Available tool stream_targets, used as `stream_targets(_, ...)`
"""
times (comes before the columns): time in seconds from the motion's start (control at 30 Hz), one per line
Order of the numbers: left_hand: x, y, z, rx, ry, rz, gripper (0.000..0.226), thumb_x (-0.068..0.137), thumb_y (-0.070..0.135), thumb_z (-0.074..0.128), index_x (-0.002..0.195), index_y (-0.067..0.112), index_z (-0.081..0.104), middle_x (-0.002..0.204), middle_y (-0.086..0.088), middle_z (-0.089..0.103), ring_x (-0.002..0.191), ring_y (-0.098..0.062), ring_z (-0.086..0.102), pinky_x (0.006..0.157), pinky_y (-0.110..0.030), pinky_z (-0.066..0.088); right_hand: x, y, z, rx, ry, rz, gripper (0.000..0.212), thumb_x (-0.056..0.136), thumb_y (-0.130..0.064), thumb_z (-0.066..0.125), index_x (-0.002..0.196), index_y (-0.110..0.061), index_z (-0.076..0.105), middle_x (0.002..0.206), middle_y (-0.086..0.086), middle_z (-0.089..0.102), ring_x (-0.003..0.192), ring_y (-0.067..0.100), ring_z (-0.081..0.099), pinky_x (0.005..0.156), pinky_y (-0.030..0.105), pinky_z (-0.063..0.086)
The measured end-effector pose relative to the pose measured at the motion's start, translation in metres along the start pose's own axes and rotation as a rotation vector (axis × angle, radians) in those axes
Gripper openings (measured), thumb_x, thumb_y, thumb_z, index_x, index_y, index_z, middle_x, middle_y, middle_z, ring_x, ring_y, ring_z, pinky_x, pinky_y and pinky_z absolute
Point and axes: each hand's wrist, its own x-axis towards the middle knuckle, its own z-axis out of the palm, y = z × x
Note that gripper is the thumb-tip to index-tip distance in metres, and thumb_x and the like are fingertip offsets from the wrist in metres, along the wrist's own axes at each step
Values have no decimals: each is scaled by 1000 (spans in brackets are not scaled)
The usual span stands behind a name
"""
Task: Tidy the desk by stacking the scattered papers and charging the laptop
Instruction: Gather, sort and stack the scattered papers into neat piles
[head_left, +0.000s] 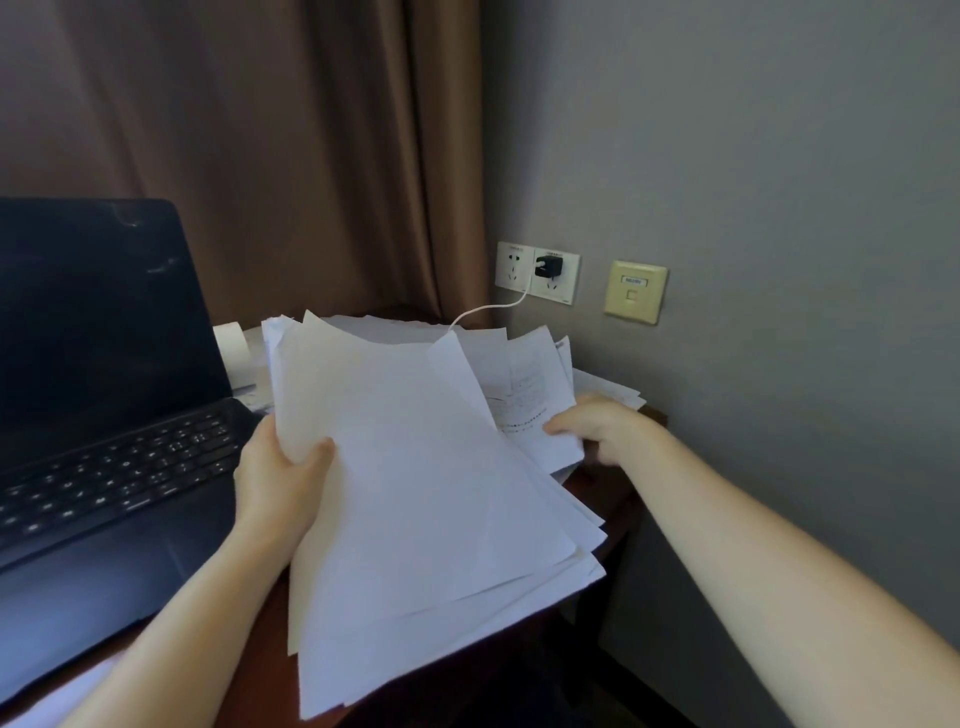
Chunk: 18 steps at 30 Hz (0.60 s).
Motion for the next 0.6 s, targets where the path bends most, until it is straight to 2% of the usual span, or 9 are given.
stream_targets(0.07, -1, 0, -1, 2, -8, -2, 28, 86, 12, 59, 115, 12, 57, 99, -4, 59, 92, -27, 56, 75, -35, 44, 1, 6, 1, -93, 83, -61, 30, 88, 4, 52, 117, -2, 58, 114, 18, 61, 102, 32, 59, 84, 35, 50)
stream_targets(0.13, -2, 0, -2, 11, -9, 3, 28, 87, 11, 59, 114, 11, 57, 99, -4, 59, 91, -26, 55, 74, -35, 42, 1, 13, -6, -126, 199, -151, 32, 87, 5, 46, 116, -1, 61, 112, 17, 61, 102, 32, 57, 81, 30, 46)
stream_targets(0.23, -3, 2, -3, 12, -11, -6, 26, 87, 11, 59, 113, 11, 57, 98, -4, 58, 89, -25, 54, 73, -33, 41, -2, 25, -26, -11, 317, -235, 39, 86, 3, 43, 117, -7, 64, 109, 12, 63, 100, 29, 59, 81, 30, 46)
stream_targets(0.37, -3, 5, -4, 14, -22, -37, 32, 87, 13, 60, 118, 9, 56, 102, -5, 59, 93, -27, 56, 75, -36, 44, -10, 43, -56, 132, 444, -256, 29, 91, -4, 45, 113, -9, 65, 99, 8, 63, 91, 25, 59, 82, 33, 48)
stream_targets(0.5, -6, 8, -6, 19, -33, -62, 35, 87, 14, 60, 122, 7, 55, 106, -8, 59, 95, -27, 56, 77, -38, 45, -21, 59, -75, 271, 563, -239, 21, 90, -2, 43, 92, -8, 62, 89, 10, 58, 79, 21, 52, 68, 30, 42)
stream_targets(0.6, -9, 11, -9, 14, -33, -78, 37, 88, 14, 60, 123, 6, 54, 107, -9, 58, 93, -27, 54, 76, -38, 44, -32, 67, -87, 359, 610, -198, 24, 88, -1, 39, 88, -11, 60, 83, 11, 56, 66, 21, 46, 51, 25, 33)
